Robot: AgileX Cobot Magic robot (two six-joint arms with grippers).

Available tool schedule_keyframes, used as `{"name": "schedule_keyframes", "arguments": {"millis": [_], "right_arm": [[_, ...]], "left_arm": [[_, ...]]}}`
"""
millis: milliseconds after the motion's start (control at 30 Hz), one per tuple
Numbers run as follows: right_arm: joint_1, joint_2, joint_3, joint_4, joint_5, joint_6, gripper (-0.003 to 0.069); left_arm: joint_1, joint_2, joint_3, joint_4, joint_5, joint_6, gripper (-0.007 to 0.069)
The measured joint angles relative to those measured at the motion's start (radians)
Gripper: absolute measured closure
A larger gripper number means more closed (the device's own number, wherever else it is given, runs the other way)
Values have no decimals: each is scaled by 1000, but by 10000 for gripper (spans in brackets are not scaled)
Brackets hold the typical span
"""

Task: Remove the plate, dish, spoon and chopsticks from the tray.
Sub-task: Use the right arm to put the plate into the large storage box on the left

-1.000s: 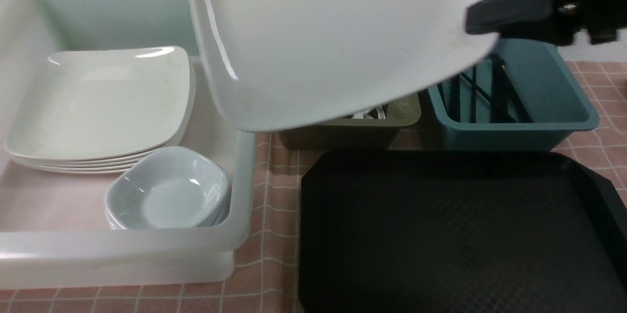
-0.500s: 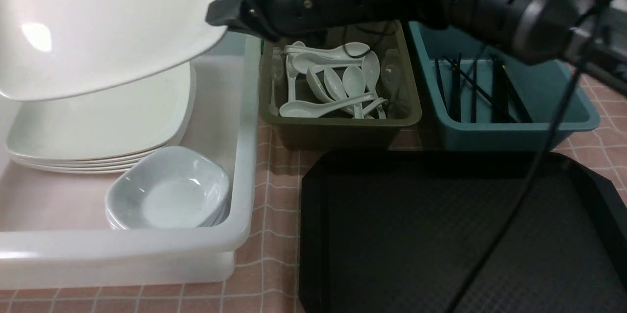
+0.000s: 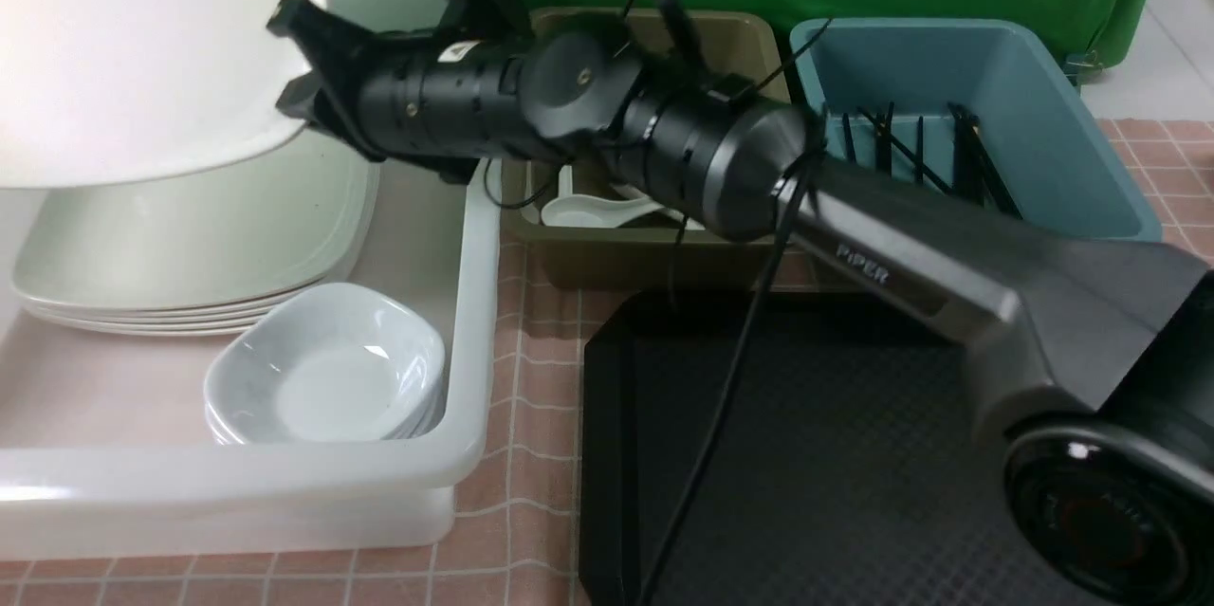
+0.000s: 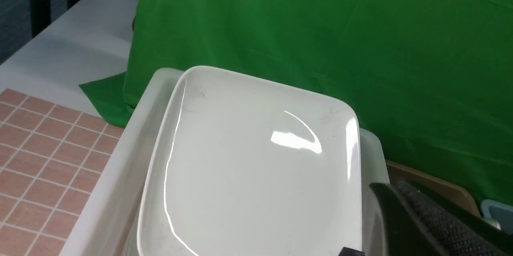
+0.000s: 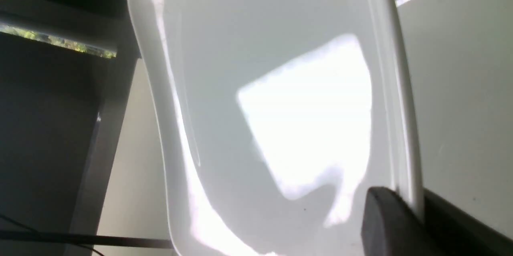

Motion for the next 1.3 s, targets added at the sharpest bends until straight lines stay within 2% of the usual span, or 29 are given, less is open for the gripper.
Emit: {"name": "schedule_keyframes", "arguments": {"millis": [567, 667, 800, 1100, 1233, 1267, 1300], "right_arm": [[23, 85, -1, 4, -65, 56, 576], [23, 90, -1, 5, -70, 59, 528], [23, 100, -3, 11, -81, 70, 412], [23, 104, -8, 12, -72, 66, 361], [23, 104, -8, 1, -38, 66, 205], [23, 104, -8, -3, -36, 66, 190], [23, 104, -8, -14, -30, 65, 133]], "left_arm": [[0, 0, 0, 3, 36, 6, 621], [0, 0, 0, 3, 40, 7, 621], [0, 0, 0, 5, 42, 7, 620], [0, 0, 0, 7, 42, 26, 620], [0, 0, 0, 7, 42, 27, 620], [0, 0, 0, 7, 42, 27, 620], [0, 0, 0, 7, 43, 27, 620]]}}
